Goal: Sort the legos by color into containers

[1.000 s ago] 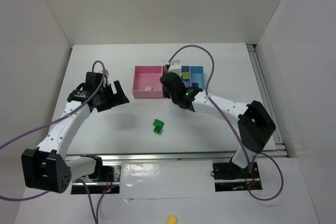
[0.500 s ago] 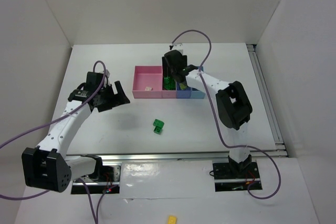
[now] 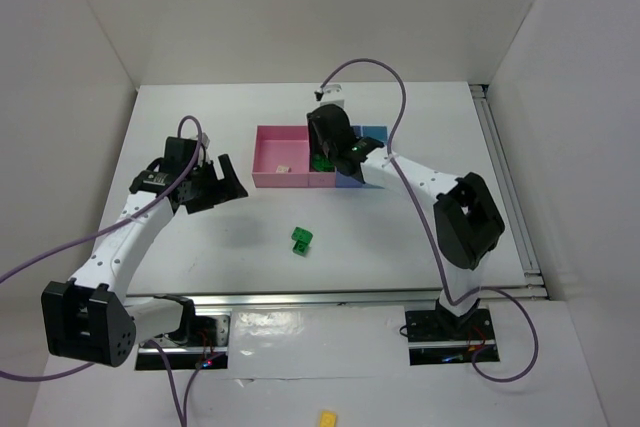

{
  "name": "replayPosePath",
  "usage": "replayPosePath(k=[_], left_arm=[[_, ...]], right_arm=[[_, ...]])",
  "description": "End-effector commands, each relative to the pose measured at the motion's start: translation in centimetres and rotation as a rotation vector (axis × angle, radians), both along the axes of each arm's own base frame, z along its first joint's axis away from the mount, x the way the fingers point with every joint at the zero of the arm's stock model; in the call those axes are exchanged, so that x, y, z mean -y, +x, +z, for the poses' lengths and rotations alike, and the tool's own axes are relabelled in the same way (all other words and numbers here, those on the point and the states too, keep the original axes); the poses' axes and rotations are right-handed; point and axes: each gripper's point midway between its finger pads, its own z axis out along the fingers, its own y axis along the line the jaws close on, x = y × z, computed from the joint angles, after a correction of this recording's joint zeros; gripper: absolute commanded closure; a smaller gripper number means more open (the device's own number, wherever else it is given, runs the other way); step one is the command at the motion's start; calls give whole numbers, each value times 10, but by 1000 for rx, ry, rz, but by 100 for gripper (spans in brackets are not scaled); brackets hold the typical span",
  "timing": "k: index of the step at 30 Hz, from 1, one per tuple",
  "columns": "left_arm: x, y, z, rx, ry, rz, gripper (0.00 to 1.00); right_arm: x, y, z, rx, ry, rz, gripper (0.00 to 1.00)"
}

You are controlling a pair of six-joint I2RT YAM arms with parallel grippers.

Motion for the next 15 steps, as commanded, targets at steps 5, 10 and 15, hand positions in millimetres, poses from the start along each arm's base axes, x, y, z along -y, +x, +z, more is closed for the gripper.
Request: replayPosePath(k=[5, 10, 15], left_arm=[[0, 6, 5, 26, 10, -9, 5], [0, 6, 2, 15, 12, -9, 5], [-1, 7, 1, 16, 19, -4, 5]], right_arm=[[-11, 16, -22, -17, -7, -2, 63], [-8, 23, -38, -48, -6, -5, 60], [-7, 22, -45, -65, -20, -6, 39]])
